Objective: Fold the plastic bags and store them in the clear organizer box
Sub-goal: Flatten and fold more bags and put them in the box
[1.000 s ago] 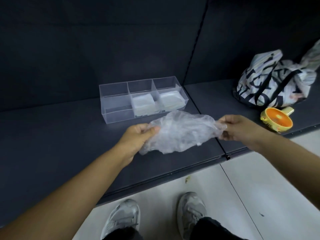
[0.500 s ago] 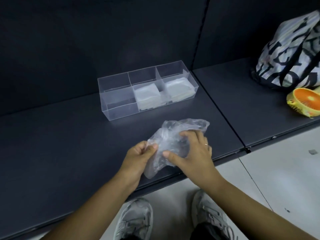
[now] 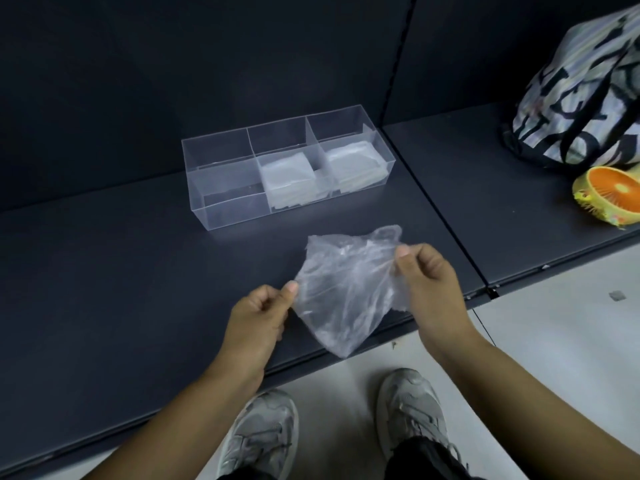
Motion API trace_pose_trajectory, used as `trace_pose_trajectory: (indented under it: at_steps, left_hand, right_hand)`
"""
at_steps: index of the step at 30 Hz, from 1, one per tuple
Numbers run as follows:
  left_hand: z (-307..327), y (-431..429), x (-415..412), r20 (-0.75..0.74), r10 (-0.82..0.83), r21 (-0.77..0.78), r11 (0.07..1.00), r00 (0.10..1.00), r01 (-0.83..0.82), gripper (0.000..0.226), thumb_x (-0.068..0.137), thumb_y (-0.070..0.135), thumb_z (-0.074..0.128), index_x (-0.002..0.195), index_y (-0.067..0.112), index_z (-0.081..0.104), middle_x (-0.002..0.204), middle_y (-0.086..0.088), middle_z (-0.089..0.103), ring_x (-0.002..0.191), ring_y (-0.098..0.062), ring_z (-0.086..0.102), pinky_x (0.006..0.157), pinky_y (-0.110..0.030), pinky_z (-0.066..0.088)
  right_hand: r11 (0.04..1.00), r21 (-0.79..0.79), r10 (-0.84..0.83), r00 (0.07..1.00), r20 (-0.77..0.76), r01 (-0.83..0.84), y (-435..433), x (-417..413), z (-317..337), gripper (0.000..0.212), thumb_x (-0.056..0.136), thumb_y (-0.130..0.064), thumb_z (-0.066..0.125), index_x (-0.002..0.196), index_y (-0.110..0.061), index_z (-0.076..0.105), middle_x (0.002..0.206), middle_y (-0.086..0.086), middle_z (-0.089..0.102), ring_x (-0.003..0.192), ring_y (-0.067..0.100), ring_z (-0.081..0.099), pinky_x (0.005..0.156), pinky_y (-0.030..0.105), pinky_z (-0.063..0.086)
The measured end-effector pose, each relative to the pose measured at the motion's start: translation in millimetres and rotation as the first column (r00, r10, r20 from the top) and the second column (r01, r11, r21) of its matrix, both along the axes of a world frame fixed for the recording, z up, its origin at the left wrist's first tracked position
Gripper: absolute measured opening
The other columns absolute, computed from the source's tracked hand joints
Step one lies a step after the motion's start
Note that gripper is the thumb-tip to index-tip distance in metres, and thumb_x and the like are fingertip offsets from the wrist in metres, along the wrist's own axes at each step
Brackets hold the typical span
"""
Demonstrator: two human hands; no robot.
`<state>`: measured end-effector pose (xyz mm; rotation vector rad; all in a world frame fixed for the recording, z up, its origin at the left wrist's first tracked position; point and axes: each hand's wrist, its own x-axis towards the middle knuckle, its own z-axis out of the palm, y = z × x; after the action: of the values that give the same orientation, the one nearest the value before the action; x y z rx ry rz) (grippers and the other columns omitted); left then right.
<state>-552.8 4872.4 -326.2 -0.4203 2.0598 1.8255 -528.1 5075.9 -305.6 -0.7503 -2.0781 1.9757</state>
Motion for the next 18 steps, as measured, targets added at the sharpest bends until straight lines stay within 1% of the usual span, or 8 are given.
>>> trace_pose_trajectory:
  at_steps: [3,5,8,11,13,15,16,18]
  left_hand:
    - [0,-2,-2,0.048,-0.038,-0.104,0.994,0.998,0.043,0.034,0.087,0.035,0.066,0.066,0.011,0.054,0.054,0.004,0.047,0.053,-0.012,0.042,0.054,-0.024,0.038]
    - [6,-5,-5,-0.035,-0.085,-0.117,0.99,0.996,0.081,0.036,0.079,0.052,0.066,0.092,0.018,0.061,0.085,0.01,0.062,0.078,-0.008,0.057,0.07,-0.019,0.044]
    - [21,-9,-23,-0.237,-0.311,-0.024,0.949,0.92,0.315,0.087,0.066,0.07,0.066,0.14,0.042,0.029,0.139,0.031,0.036,0.13,0.009,0.035,0.101,-0.016,0.033]
    - [47,-4,-33,-0.27,-0.479,0.074,0.855,0.835,0.514,0.127,0.045,0.078,0.073,0.149,0.024,0.025,0.153,0.004,0.033,0.141,-0.017,0.031,0.111,-0.036,0.032]
    - [53,-6,-25,-0.43,-0.491,0.136,0.795,0.758,0.592,0.106,0.064,0.072,0.068,0.146,0.017,0.029,0.151,-0.006,0.036,0.138,-0.023,0.036,0.108,-0.033,0.036]
    - [58,7,-31,-0.317,-0.4,0.23,0.848,0.86,0.478,0.08,0.089,0.068,0.036,0.147,0.015,0.028,0.153,-0.002,0.035,0.14,-0.02,0.033,0.105,-0.025,0.035]
    - [54,6,-34,-0.242,-0.381,0.296,0.847,0.893,0.441,0.084,0.086,0.075,0.025,0.149,0.02,0.026,0.153,0.007,0.034,0.141,-0.012,0.03,0.108,-0.026,0.031]
    - [50,1,-36,-0.275,-0.42,0.278,0.826,0.865,0.49,0.089,0.077,0.084,0.03,0.15,0.034,0.022,0.151,0.017,0.035,0.137,0.001,0.031,0.111,-0.019,0.027]
  right_hand:
    - [0.999,0.034,-0.013,0.998,-0.065,0.016,9,-7,10,0.022,0.099,-0.018,0.047,0.078,-0.016,0.053,0.068,-0.005,0.056,0.064,0.011,0.052,0.061,0.023,0.047]
    - [0.991,0.078,0.118,0.989,-0.089,-0.111,17,-7,16,0.018,0.099,-0.018,0.048,0.084,-0.014,0.055,0.075,0.001,0.058,0.07,0.014,0.054,0.066,0.027,0.049]
    - [0.951,0.016,0.309,0.947,-0.089,-0.309,16,-2,26,0.016,0.097,-0.024,0.052,0.083,-0.022,0.06,0.079,0.009,0.056,0.069,0.018,0.054,0.059,0.022,0.05]
    - [0.931,-0.023,0.361,0.929,-0.085,-0.364,8,1,32,0.014,0.089,-0.032,0.056,0.083,-0.02,0.061,0.08,0.021,0.053,0.073,0.022,0.052,0.065,0.03,0.049]
    - [0.934,-0.021,0.354,0.931,-0.095,-0.357,5,3,34,0.016,0.087,-0.032,0.058,0.083,-0.016,0.061,0.08,0.026,0.054,0.072,0.023,0.052,0.068,0.037,0.049]
    - [0.945,0.01,0.327,0.939,-0.105,-0.328,5,4,36,0.015,0.087,-0.03,0.058,0.083,-0.017,0.061,0.079,0.014,0.061,0.072,0.021,0.057,0.069,0.039,0.052]
    - [0.95,0.05,0.312,0.944,-0.106,-0.308,6,4,37,0.013,0.089,-0.029,0.058,0.083,-0.018,0.061,0.079,0.008,0.063,0.073,0.019,0.059,0.071,0.04,0.052]
    - [0.95,0.151,0.29,0.951,-0.106,-0.273,7,4,38,0.011,0.091,-0.027,0.059,0.083,-0.019,0.06,0.076,0.001,0.063,0.071,0.015,0.058,0.072,0.039,0.052]
